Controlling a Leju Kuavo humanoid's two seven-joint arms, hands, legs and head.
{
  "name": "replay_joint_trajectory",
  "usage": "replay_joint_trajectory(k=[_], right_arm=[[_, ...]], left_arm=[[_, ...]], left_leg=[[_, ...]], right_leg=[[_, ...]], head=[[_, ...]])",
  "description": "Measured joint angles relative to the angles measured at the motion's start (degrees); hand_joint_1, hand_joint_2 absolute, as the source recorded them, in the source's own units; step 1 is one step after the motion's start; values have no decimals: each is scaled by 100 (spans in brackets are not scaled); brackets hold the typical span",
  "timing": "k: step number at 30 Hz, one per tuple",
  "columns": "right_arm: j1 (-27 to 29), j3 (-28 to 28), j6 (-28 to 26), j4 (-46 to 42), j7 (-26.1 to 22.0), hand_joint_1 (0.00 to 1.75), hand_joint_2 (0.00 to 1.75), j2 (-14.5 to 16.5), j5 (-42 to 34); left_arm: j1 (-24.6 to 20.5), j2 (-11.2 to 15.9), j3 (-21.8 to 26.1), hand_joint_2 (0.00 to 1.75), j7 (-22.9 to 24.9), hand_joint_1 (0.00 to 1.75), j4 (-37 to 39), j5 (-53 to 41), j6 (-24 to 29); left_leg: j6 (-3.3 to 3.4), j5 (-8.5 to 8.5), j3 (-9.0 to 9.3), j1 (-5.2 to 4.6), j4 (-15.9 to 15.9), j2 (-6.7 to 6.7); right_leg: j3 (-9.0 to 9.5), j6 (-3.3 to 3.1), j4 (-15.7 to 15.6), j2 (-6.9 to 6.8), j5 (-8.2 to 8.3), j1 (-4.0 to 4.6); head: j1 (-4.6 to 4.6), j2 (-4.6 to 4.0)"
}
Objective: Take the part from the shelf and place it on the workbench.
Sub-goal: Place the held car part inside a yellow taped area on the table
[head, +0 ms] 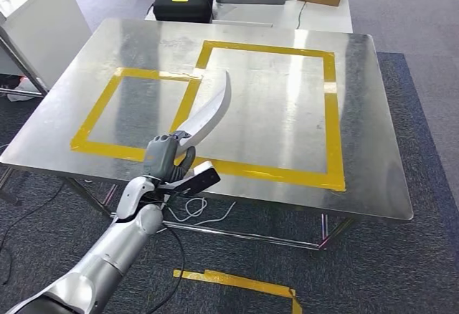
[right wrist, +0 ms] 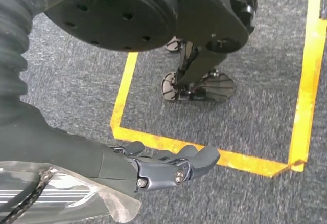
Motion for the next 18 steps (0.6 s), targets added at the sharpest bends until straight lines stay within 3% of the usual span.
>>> replay_joint_trajectory(k=[5,10,18], right_arm=[[1,26,0,-2,0,0,175,-10,0],[1,34,21,-2,-1,0,175,-15,-2],[5,74,176,-18,-18,0,175,-15,-5]], left_arm=[[-38,-18,-9,175,2,175,103,-6,4],[-113,-31,-47,175,155,175,199,-284,20],[-641,-25,-300,175,1203,175,876,-1922,95]], left_leg=[[-139,0,-1,23,-9,0],[-151,0,-6,16,-6,0],[-149,-1,-17,5,13,0]], right_leg=[[-4,-22,7,-2,-2,17],[-3,-23,7,-3,2,11],[-3,-17,7,-7,13,1]], head=[[2,0],[4,0],[3,0]])
